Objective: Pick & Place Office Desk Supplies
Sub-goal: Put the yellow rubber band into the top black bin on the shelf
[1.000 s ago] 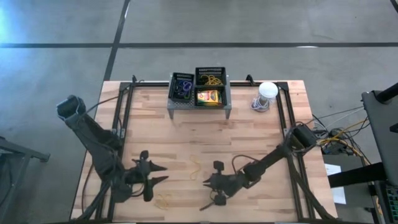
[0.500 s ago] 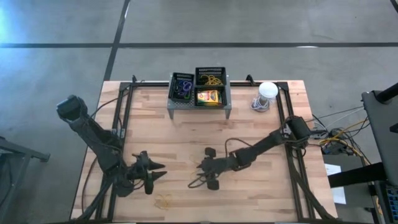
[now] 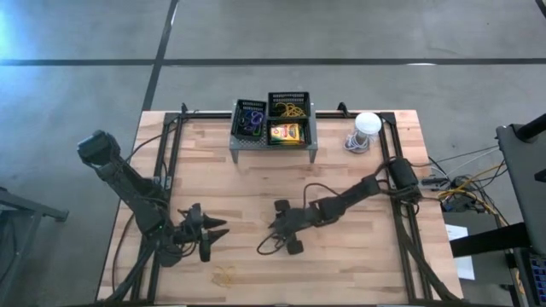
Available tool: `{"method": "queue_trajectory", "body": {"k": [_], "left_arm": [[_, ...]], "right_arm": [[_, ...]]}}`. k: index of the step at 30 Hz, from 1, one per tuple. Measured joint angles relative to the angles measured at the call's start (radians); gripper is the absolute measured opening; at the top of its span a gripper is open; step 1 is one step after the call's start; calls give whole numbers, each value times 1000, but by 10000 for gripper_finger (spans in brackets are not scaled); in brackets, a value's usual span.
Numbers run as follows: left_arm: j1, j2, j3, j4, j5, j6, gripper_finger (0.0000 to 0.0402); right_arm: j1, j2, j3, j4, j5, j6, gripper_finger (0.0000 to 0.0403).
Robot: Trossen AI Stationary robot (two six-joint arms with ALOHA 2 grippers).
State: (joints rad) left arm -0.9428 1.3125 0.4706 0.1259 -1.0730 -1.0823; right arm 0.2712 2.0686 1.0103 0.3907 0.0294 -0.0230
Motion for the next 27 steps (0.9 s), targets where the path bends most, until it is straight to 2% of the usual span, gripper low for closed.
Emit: {"method": "queue_trajectory", "body": {"k": [7, 15, 21, 27], "left_arm": [[2, 10, 0, 8, -18, 9, 158], [11, 38, 0, 25, -32, -16, 158], [15, 73, 2, 63, -35, -19, 159], [26, 111, 2, 97, -35, -18, 159]], "right_arm": [[-30, 10, 5, -38, -56, -9, 122], [-22, -9, 8, -148, -62, -21, 19], [54, -123, -6, -318, -47, 76, 10], [159, -331, -4, -391, -57, 149, 9]]}}
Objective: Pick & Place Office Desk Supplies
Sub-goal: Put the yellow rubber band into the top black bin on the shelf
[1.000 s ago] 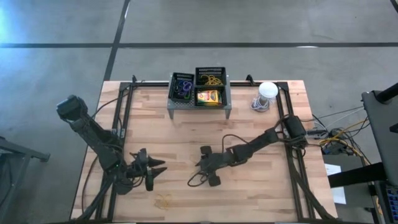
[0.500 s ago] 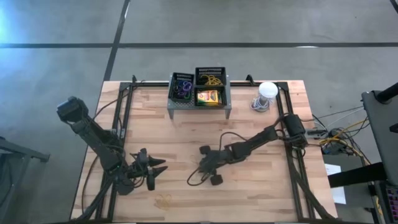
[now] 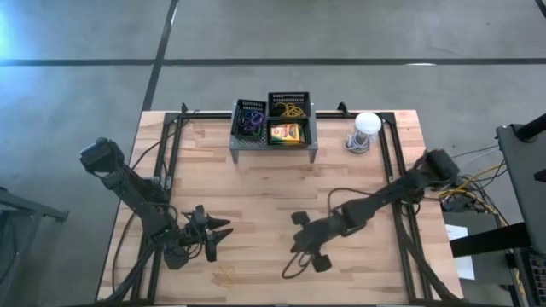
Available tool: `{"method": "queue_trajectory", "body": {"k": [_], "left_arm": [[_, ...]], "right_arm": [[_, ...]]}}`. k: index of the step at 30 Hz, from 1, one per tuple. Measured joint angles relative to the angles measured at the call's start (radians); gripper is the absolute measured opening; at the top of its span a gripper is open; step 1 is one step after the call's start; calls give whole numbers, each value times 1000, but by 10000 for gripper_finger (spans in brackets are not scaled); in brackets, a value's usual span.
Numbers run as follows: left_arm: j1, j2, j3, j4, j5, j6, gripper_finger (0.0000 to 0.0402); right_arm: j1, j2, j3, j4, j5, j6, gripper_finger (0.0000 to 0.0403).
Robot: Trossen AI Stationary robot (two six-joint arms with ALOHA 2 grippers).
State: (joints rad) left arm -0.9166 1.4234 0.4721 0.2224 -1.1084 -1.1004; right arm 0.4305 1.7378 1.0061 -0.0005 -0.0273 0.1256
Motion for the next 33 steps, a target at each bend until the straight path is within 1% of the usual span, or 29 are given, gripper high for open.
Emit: {"method": "queue_trajectory", "body": {"k": [3, 5, 7, 9, 12, 14, 17, 24, 27, 30, 33], "left_arm": [[13, 24, 1, 25, -14, 3, 159], [29, 49, 1, 57, -30, 3, 159], [43, 75, 1, 83, -57, 3, 159], [62, 107, 1, 128, -72, 3, 159], [90, 155, 1, 206, -74, 28, 159], [103, 188, 1, 272, -71, 52, 159], [119, 231, 11, 328, -63, 80, 159], [127, 288, 64, 327, -47, 83, 159], [127, 290, 73, 323, -44, 105, 159], [128, 287, 74, 324, -44, 119, 159], [129, 287, 74, 324, -43, 122, 159]], "right_arm": [[28, -76, -2, 11, 5, 20, 9], [36, -127, -2, 53, 11, 17, 9], [36, -172, -1, 118, 57, -1, 9], [18, -204, 0, 177, 135, -29, 9], [-41, -234, 13, 225, 211, -79, 9], [-97, -252, 43, 222, 235, -105, 9], [-203, -259, 105, 200, 237, -145, 8], [-507, -234, 299, 3, 237, -259, 8], [-644, -228, 352, -78, 233, -246, 8], [-761, -208, 370, -76, 230, -212, 8], [-864, -186, 368, -94, 193, -176, 8]]}}
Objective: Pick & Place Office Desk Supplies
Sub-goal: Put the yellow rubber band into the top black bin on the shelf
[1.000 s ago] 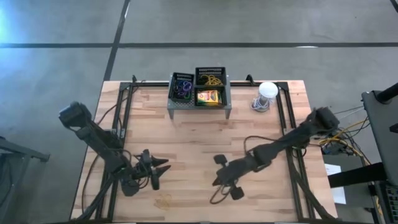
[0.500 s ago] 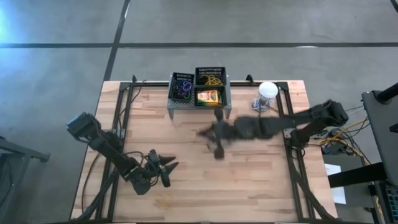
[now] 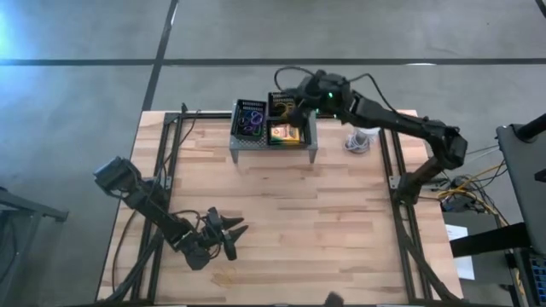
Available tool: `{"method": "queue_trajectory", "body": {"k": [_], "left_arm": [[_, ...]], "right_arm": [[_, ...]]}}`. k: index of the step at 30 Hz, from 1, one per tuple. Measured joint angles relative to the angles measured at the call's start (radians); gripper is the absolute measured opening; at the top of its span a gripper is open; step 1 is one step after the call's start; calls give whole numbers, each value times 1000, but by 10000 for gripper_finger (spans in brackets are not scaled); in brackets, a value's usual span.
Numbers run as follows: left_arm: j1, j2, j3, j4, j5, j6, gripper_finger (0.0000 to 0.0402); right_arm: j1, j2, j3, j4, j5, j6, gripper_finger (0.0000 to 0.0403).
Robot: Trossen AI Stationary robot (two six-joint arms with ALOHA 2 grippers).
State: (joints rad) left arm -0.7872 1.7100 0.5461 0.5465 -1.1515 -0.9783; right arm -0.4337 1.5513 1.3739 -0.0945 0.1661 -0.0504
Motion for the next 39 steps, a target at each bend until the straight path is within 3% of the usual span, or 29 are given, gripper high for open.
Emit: {"method": "queue_trajectory", "body": {"k": [6, 13, 19, 24, 28, 32, 36, 39], "left_arm": [[0, 0, 0, 0, 2, 3, 159], [0, 0, 0, 0, 8, 3, 159], [1, 0, 5, -6, 66, 21, 159], [1, 0, 91, -55, 118, 156, 158], [3, -5, 215, -230, 132, 229, 158], [3, -17, 367, -548, 175, 208, 158], [3, -22, 541, -897, 241, 141, 158], [3, -23, 646, -1060, 336, 136, 158]], "right_arm": [[-110, 75, -6, -18, -78, 82, 8], [-126, 120, -6, -141, -115, 72, 17], [-137, 111, -7, -256, -114, 77, 72], [-133, 50, -7, -247, -115, 88, 120], [-97, -37, -7, -215, -114, 69, 137], [-14, -138, -8, -205, -114, 36, 135], [138, -229, -47, -203, -113, 23, 123], [289, -277, -105, -204, -113, 22, 113]]}}
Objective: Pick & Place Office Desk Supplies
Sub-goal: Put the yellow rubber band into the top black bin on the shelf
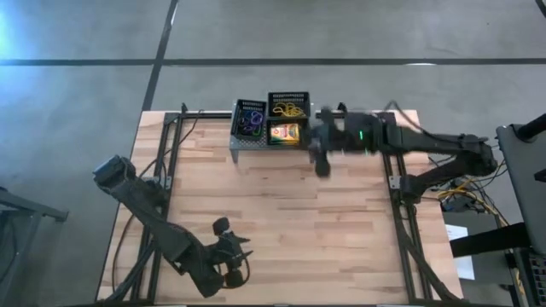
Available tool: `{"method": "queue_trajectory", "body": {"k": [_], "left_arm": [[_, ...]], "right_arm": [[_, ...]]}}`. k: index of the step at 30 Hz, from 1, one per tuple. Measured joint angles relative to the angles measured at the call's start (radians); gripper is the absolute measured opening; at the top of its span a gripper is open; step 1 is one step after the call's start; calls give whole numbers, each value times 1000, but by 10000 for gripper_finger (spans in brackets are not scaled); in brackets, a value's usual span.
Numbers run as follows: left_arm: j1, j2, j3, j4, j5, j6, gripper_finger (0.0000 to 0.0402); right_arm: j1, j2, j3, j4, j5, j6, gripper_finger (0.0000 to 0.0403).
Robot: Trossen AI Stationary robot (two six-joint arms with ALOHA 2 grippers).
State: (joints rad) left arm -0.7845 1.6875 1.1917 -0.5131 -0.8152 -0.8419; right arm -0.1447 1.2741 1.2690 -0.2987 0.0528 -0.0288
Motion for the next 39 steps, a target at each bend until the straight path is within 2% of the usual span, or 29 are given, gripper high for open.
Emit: {"method": "queue_trajectory", "body": {"k": [6, 9, 13, 19, 24, 28, 35, 39], "left_arm": [[-5, 0, 108, -123, 344, 0, 158], [-25, 0, 106, -153, 480, -19, 158], [-59, 0, 79, -213, 596, -103, 158], [-104, 0, -28, -191, 732, -220, 158], [-107, 0, -99, -164, 832, -209, 158], [-108, 0, -118, -160, 812, -119, 158], [-109, 17, -119, -109, 686, 104, 158], [-109, 17, -119, -102, 576, 137, 158]], "right_arm": [[323, -35, -173, 45, 25, 66, 97], [473, -20, -294, 200, 85, 119, 89], [629, 43, -446, 483, 131, 143, 80], [742, 220, -574, 911, 132, 148, 70], [746, 388, -564, 1101, 134, 166, 69], [723, 507, -504, 1146, 134, 193, 72], [685, 667, -354, 1144, 132, 202, 67], [676, 731, -278, 1144, 130, 188, 63]]}}
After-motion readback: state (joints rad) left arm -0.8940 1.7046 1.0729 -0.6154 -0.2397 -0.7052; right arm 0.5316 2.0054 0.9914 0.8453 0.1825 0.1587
